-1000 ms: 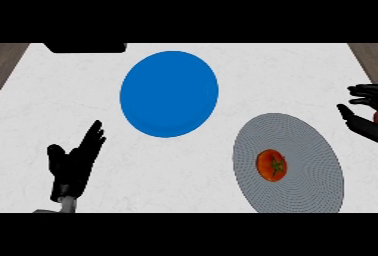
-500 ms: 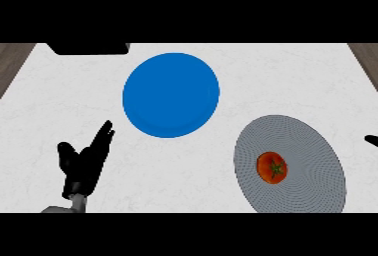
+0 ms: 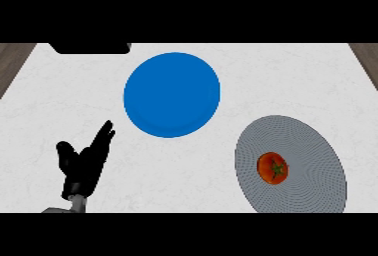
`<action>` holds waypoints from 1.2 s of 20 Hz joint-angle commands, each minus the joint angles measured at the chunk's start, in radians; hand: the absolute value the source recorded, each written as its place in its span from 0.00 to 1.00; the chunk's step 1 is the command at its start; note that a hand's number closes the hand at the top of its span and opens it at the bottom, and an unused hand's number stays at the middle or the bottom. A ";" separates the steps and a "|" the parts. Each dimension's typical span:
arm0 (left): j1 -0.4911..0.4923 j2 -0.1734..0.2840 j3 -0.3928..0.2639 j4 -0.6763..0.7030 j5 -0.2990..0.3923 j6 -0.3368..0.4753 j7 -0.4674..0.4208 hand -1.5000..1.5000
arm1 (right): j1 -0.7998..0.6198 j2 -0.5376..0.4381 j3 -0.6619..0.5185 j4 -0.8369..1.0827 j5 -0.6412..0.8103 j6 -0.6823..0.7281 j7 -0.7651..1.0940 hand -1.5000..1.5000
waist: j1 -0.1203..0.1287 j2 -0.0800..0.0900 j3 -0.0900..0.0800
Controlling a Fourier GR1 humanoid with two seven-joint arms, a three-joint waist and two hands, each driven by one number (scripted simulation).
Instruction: Pick the tomato from the placemat and place it in the plate
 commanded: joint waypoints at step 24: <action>-0.014 -0.106 0.019 0.043 -0.092 -0.006 0.039 0.50 | -0.084 0.327 0.214 -0.352 0.272 0.046 0.598 0.00 | 0.002 0.006 -0.003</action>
